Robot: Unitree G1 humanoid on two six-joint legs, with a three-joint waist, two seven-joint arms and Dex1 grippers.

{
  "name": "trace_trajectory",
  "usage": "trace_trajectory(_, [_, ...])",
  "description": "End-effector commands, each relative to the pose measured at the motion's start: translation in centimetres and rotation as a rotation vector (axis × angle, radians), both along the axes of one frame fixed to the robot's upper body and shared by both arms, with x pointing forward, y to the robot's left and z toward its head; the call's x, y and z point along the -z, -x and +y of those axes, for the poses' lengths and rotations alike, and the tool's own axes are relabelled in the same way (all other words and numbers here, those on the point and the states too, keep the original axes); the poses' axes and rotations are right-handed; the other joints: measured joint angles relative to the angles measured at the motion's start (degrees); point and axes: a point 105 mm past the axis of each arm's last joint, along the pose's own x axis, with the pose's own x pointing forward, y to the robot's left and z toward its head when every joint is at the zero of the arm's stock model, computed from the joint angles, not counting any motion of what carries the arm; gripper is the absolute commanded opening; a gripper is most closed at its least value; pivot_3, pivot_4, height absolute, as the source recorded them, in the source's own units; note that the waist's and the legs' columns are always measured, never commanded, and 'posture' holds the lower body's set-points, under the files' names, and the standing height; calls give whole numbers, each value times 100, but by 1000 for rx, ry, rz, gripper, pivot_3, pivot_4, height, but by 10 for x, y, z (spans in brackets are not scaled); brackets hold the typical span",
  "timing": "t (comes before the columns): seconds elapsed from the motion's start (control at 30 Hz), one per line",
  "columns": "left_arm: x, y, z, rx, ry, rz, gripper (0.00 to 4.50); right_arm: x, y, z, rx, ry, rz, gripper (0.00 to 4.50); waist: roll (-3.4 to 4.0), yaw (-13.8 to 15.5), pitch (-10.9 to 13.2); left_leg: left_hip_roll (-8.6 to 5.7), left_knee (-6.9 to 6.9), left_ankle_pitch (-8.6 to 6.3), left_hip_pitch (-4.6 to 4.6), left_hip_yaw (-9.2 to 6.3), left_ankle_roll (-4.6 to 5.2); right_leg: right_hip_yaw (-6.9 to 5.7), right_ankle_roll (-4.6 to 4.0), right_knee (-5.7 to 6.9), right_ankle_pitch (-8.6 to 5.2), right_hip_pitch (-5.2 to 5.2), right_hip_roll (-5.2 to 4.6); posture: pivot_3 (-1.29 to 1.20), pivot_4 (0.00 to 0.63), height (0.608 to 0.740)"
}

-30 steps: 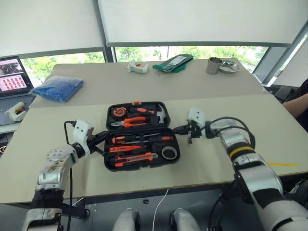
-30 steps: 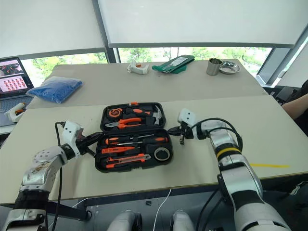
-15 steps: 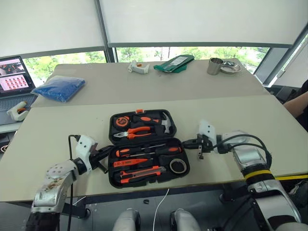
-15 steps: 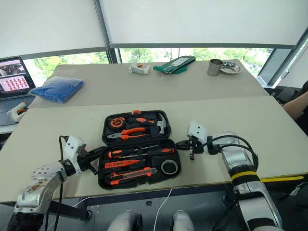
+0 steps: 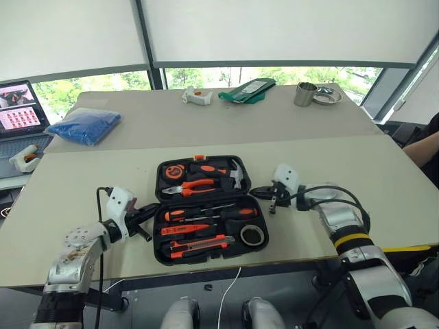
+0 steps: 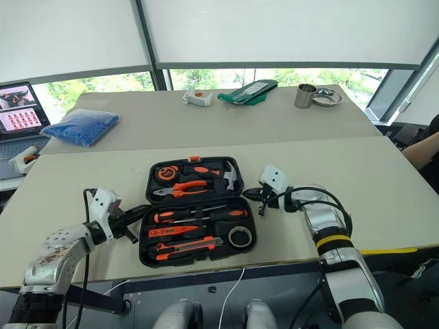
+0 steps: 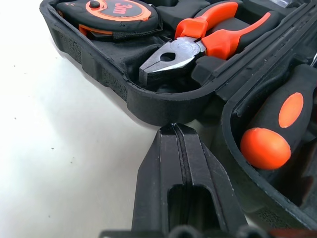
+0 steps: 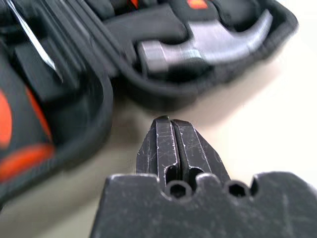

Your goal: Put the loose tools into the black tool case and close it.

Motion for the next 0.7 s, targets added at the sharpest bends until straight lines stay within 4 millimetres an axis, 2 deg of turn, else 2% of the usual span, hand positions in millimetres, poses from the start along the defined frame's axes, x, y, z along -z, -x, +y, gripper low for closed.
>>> trace_trajectory(0.03, [-14, -6, -16, 71, 10, -45, 0, -5, 9, 15, -115, -3, 6, 31, 0, 5, 0, 0, 0, 0, 0, 0, 0, 0, 0, 0, 0, 0, 0, 0, 150, 740])
trace_trajectory(0.2, [-16, -8, -25, 121, 21, -41, 0, -5, 15, 13, -128, 0, 12, 31, 0, 41, 0, -1, 0, 1, 0, 0, 2, 0, 2, 2, -1, 1, -3, 0, 150, 740])
trace_trajectory(0.27, [-15, -12, -22, 79, 11, -58, 0, -7, 14, 8, -111, 7, -4, 31, 0, 52, 0, -1, 0, 1, 0, -1, 2, -1, 2, 2, -1, 1, -3, 0, 150, 740])
trace_trajectory(0.4, [-10, -8, -18, 80, 13, -23, 0, -13, 8, -10, -24, 26, -36, 31, 0, 81, 0, -3, 0, 1, 0, 0, 2, -1, 2, 2, -1, 1, -5, 0, 150, 740])
trace_trajectory(0.47, [-15, -6, -10, 60, 28, -17, 0, -19, 4, -23, 33, 10, -38, 31, 0, 84, 0, -3, 0, 1, 0, 0, 2, 0, 2, 2, -1, 1, -5, 0, 150, 740])
trace_trajectory(0.53, [-21, -2, -1, 65, 13, -19, 515, -21, 8, -35, 49, 28, -13, 0, -1, 84, 0, -3, 0, 1, 0, -1, 2, -1, 2, 2, -1, 1, -6, 0, 150, 740])
trace_trajectory(0.6, [-26, -3, 22, -11, -90, -43, 920, -22, 18, -47, 33, 78, 9, 589, -1, 77, 0, 1, 0, 1, -1, -2, 2, -1, 1, 2, -2, -1, -4, 0, 150, 740])
trace_trajectory(0.63, [-30, -2, 31, -25, -103, -45, 1332, -25, 19, -54, 69, 85, 25, 733, -1, 73, 1, 2, 0, 0, 0, -4, 1, -1, 0, 1, -3, -2, -4, 0, 150, 740])
trace_trajectory(0.7, [-35, 1, 41, -35, -99, -16, 2040, -31, 19, -65, 147, 105, 38, 1457, -1, 66, 1, 7, -1, 0, -1, -9, 1, -3, -5, 2, -6, -6, -3, 0, 150, 740])
